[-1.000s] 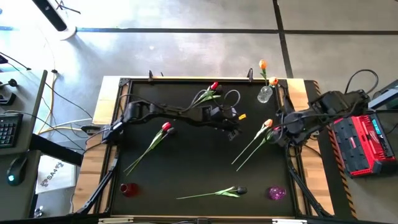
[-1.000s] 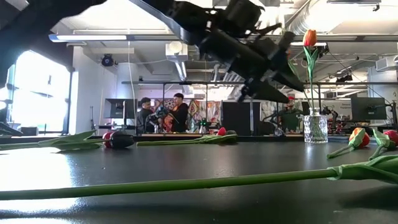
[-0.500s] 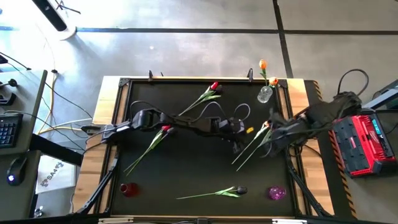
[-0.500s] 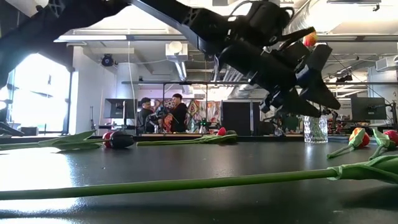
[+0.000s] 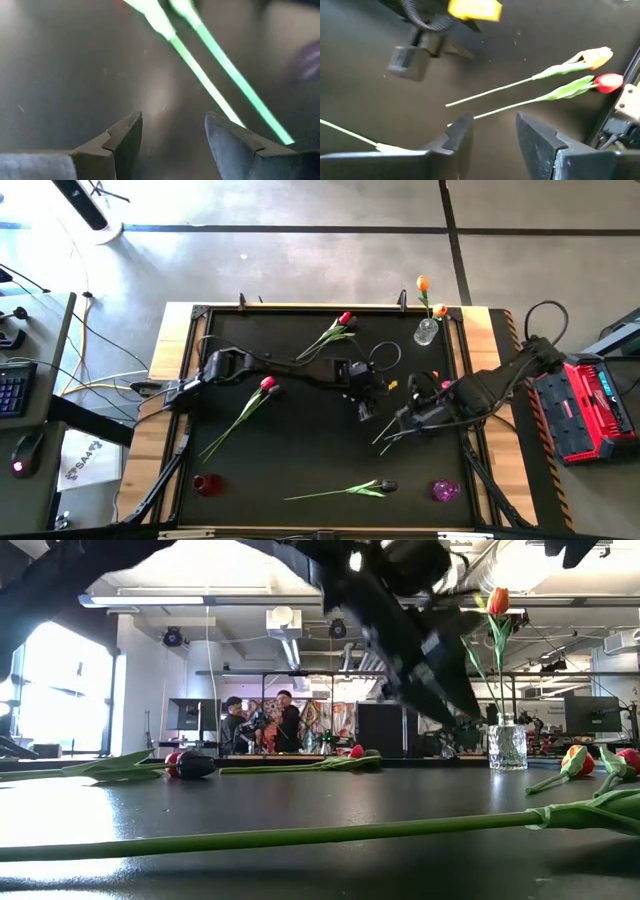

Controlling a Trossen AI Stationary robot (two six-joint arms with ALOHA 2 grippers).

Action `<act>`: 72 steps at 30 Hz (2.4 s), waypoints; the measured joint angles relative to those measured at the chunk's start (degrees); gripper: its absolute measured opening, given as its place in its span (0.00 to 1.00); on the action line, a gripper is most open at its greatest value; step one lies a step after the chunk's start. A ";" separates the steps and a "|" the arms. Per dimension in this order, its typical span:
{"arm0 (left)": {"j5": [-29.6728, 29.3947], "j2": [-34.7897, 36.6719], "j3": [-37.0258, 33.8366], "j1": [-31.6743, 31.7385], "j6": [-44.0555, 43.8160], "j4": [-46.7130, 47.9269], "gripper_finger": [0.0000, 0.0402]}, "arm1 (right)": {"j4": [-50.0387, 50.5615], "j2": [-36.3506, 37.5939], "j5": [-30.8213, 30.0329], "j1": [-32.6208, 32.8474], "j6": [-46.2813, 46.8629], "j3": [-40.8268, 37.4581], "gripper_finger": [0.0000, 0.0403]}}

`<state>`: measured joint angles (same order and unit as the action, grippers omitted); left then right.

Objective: Sort flowers into vase by color
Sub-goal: Put the orange tulip into the transparent flower vase

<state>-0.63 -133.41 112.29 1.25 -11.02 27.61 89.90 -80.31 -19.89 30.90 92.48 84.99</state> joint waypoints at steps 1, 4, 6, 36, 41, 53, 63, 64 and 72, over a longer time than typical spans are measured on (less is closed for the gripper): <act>0.51 1.34 0.00 0.20 1.20 0.40 0.51 | -0.07 0.35 -0.13 0.88 2.20 -1.01 0.34; 1.05 5.29 0.01 0.73 5.19 3.35 0.51 | -1.09 1.71 -0.05 4.79 11.24 -4.71 0.34; 1.05 8.08 0.03 1.03 7.68 5.84 0.51 | -3.90 2.38 -0.08 7.68 15.88 -6.65 0.34; 1.67 22.63 -0.02 10.16 19.19 23.63 0.51 | -30.73 1.88 4.62 -10.06 33.06 -35.70 0.34; 1.64 22.63 -0.02 10.15 19.21 23.77 0.51 | -30.54 1.88 10.00 -14.27 33.91 -38.10 0.34; 1.73 22.63 -0.02 9.88 20.00 21.89 0.51 | -30.64 1.88 18.23 -18.45 39.73 -43.60 0.34; 1.73 22.63 -0.02 9.93 20.71 21.78 0.51 | -30.40 1.88 14.30 -22.00 39.59 -43.60 0.34; 1.73 22.63 -0.02 9.93 20.70 21.78 0.51 | -30.22 1.88 14.02 -22.46 39.44 -43.60 0.34; 1.71 22.63 -0.02 9.93 20.70 21.51 0.51 | -29.34 1.88 13.87 -24.39 37.44 -43.60 0.34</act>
<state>1.08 -110.78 112.27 11.18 9.67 49.12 60.57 -78.43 -6.02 6.50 129.91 41.39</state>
